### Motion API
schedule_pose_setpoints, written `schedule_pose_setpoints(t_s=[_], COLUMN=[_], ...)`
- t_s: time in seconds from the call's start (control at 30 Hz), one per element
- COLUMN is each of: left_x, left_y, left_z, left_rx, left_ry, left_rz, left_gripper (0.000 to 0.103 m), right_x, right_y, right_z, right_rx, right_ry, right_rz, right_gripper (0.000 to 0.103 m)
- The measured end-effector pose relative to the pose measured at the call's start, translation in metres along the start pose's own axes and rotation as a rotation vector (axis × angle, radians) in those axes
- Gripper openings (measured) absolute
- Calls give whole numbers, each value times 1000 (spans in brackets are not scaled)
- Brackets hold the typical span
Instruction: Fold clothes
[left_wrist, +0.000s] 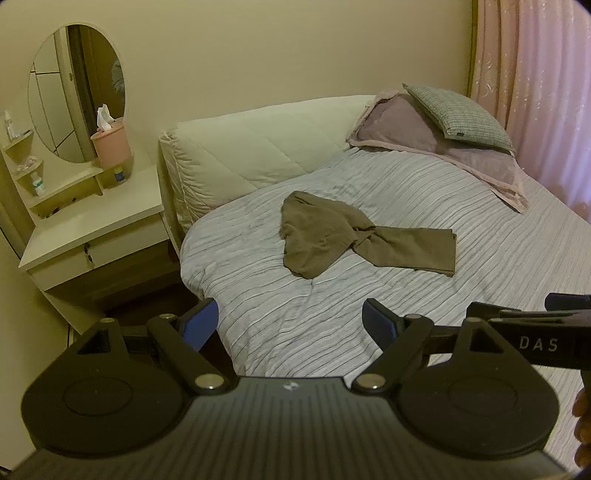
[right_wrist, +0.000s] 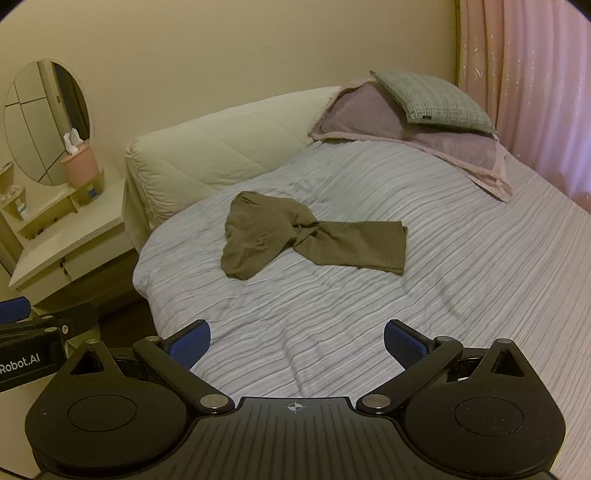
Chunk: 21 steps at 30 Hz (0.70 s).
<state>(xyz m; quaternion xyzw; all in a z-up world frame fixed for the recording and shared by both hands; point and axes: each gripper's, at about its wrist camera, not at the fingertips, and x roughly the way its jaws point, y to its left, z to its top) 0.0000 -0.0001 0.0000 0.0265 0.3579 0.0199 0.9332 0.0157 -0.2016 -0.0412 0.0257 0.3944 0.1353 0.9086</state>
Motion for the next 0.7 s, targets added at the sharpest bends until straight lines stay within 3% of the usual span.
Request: schedule_pose_setpoints(t_s=[0.7], left_x=[4], left_y=[-19], left_z=[-3], left_rx=[17], left_ry=[19], left_rz=[3], left_gripper=[83], right_x=[-2], right_y=[-11], right_z=[-2], right_rx=[15], right_ry=[-2], right_rz=[-7], right_gripper=[102])
